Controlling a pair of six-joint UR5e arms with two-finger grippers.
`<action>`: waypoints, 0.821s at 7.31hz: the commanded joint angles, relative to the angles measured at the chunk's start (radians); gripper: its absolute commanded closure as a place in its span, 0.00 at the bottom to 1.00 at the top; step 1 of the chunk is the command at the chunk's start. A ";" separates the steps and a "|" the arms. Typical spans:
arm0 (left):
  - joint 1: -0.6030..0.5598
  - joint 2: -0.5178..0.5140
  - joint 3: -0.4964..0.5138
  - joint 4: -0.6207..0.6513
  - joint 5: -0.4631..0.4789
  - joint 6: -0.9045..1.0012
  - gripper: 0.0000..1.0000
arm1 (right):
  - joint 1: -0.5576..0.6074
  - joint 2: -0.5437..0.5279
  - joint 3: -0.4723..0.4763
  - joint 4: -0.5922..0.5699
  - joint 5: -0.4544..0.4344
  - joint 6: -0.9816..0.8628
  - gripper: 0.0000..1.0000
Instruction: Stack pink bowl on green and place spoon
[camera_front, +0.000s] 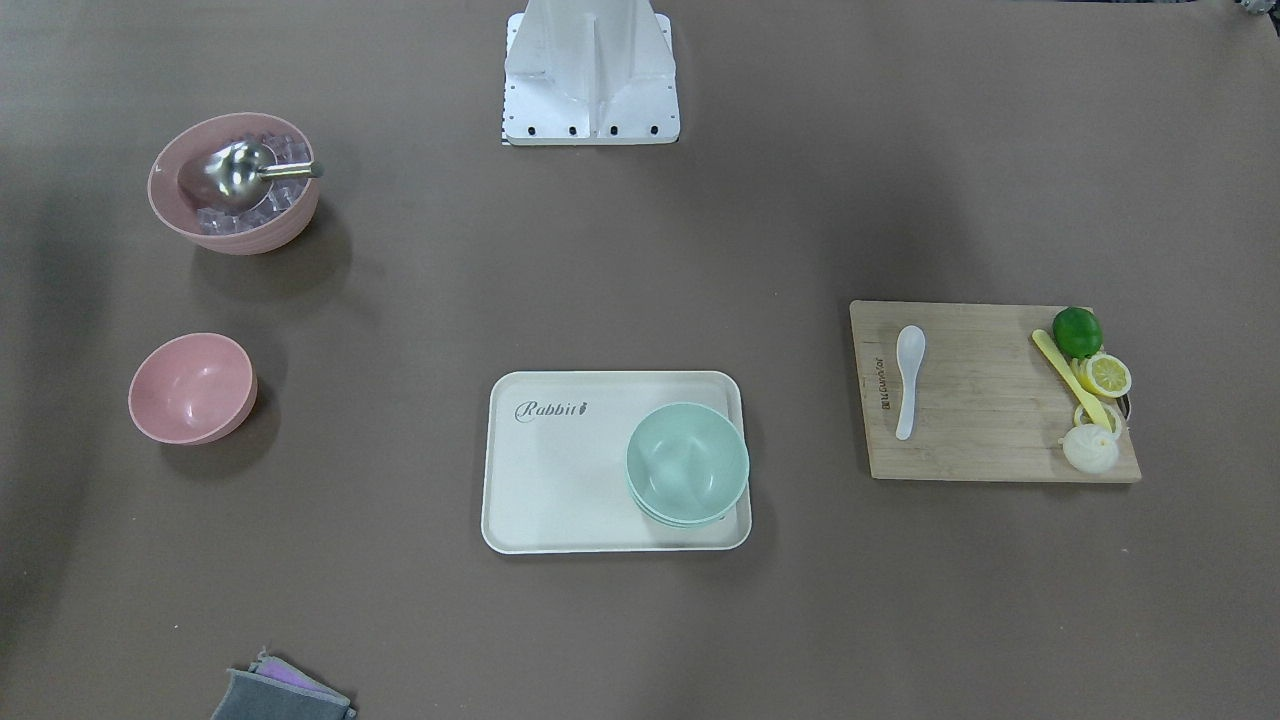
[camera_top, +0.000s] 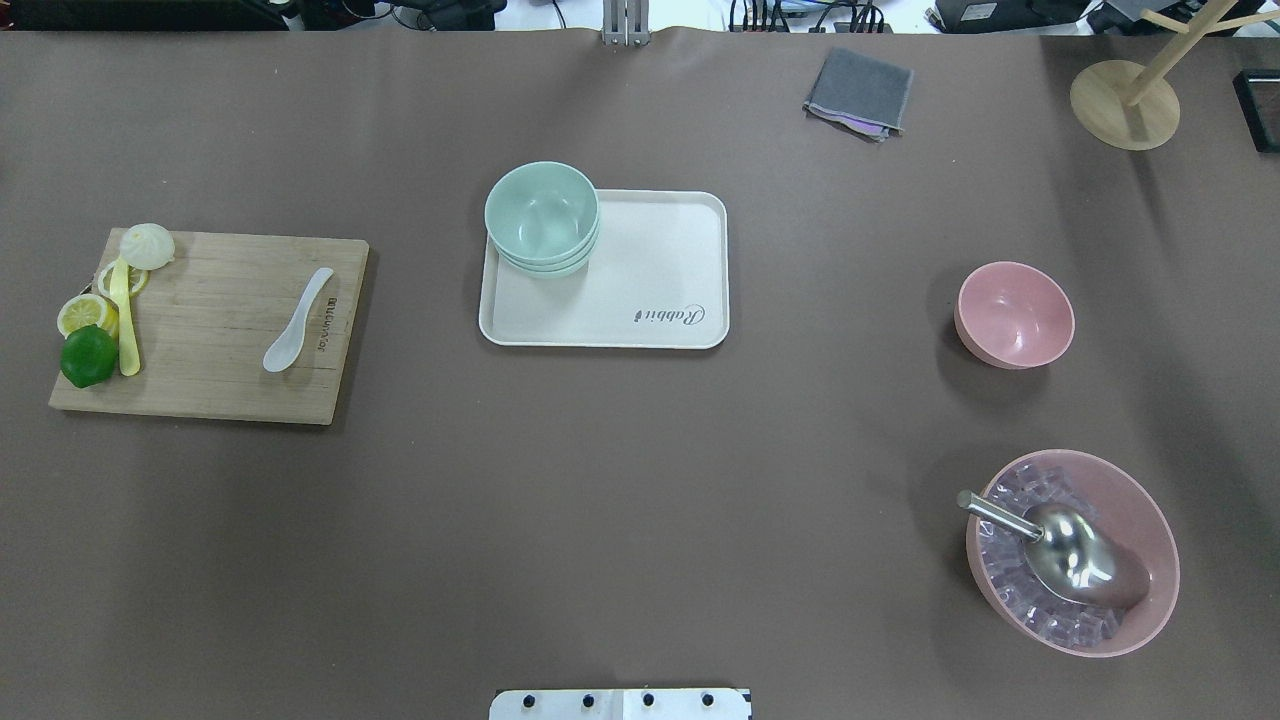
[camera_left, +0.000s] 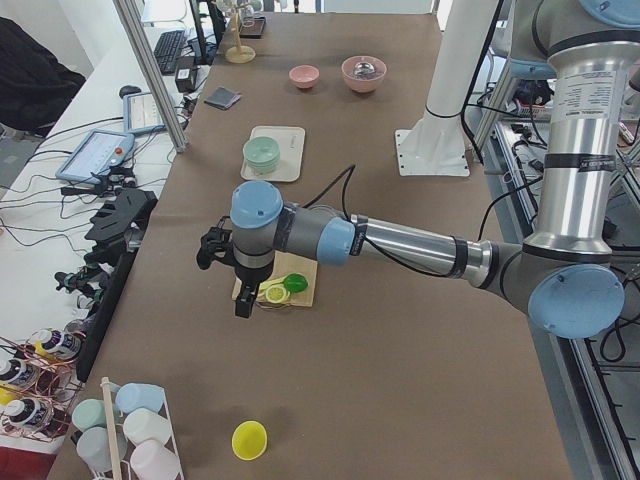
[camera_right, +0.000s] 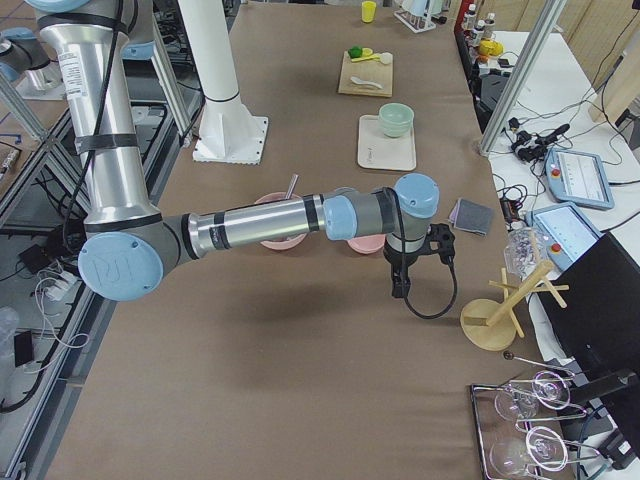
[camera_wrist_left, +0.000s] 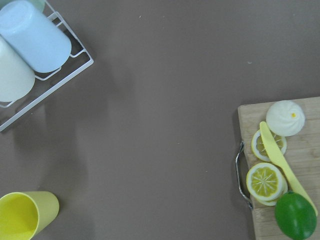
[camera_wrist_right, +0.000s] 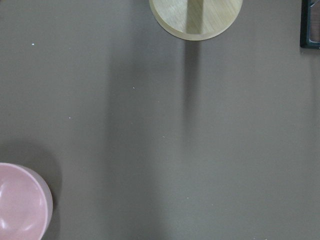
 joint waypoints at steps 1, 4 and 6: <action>0.115 -0.101 -0.011 0.001 -0.038 -0.167 0.02 | -0.052 0.056 -0.005 -0.001 -0.001 0.111 0.00; 0.289 -0.215 -0.009 0.001 -0.027 -0.414 0.02 | -0.234 0.143 -0.005 0.002 -0.013 0.377 0.00; 0.333 -0.251 -0.007 0.001 -0.027 -0.487 0.02 | -0.358 0.101 -0.032 0.206 -0.048 0.560 0.00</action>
